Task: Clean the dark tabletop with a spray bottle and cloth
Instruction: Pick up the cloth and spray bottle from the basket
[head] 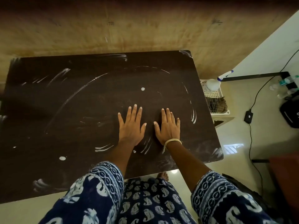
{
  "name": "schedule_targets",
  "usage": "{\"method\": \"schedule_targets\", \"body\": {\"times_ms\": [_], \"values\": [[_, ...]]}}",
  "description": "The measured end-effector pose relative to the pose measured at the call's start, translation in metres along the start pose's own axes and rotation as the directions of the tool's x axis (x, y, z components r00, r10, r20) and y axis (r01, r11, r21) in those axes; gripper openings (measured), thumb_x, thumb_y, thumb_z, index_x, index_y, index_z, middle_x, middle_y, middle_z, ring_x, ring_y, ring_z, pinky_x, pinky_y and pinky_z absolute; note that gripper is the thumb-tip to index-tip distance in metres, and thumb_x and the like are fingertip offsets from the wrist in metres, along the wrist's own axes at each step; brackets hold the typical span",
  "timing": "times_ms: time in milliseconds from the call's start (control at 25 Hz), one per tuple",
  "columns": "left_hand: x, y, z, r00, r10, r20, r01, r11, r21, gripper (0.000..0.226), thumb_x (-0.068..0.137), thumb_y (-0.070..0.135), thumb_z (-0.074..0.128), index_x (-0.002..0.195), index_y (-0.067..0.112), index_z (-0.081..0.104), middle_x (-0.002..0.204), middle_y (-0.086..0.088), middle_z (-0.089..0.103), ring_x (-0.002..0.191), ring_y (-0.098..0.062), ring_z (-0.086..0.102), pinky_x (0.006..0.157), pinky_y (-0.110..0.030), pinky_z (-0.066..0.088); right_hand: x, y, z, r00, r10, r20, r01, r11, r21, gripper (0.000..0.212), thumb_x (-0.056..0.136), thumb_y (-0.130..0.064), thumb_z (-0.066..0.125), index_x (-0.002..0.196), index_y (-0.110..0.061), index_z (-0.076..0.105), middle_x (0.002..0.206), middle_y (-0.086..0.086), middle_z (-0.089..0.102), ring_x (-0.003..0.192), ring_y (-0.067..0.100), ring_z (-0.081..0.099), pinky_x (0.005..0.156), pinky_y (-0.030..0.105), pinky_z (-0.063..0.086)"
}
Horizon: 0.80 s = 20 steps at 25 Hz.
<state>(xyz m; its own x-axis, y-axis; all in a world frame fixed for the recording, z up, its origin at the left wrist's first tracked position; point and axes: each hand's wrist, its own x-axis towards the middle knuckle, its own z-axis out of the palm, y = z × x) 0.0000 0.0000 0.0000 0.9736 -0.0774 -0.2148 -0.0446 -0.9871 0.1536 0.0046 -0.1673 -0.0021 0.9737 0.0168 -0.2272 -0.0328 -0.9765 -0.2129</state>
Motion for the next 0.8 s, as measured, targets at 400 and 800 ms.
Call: {"method": "schedule_targets", "body": {"times_ms": [400, 800], "values": [[0.051, 0.122, 0.004, 1.000, 0.005, -0.005, -0.004, 0.999, 0.034, 0.070, 0.100, 0.053, 0.021, 0.156, 0.022, -0.007, 0.165, -0.003, -0.007, 0.152, -0.024, -0.007, 0.117, -0.063, 0.001, 0.049, 0.125, -0.042, 0.997, 0.013, -0.070, -0.015, 0.999, -0.028, 0.069, 0.096, -0.052, 0.033, 0.154, -0.016, 0.020, 0.160, 0.009, 0.022, 0.146, 0.028, 0.023, 0.116, 0.055, 0.019], [0.094, 0.300, 0.008, 0.990, -0.140, -0.025, 0.138, 0.989, -0.043, 0.069, 0.100, 0.052, 0.020, 0.156, 0.022, -0.006, 0.165, -0.003, -0.005, 0.152, -0.024, -0.006, 0.117, -0.063, 0.002, 0.100, 0.300, -0.102, 0.996, -0.088, 0.034, 0.090, 0.992, -0.089, 0.068, 0.098, -0.051, 0.029, 0.155, -0.016, 0.015, 0.161, 0.008, 0.017, 0.147, 0.029, 0.020, 0.115, 0.055, 0.022]]}}
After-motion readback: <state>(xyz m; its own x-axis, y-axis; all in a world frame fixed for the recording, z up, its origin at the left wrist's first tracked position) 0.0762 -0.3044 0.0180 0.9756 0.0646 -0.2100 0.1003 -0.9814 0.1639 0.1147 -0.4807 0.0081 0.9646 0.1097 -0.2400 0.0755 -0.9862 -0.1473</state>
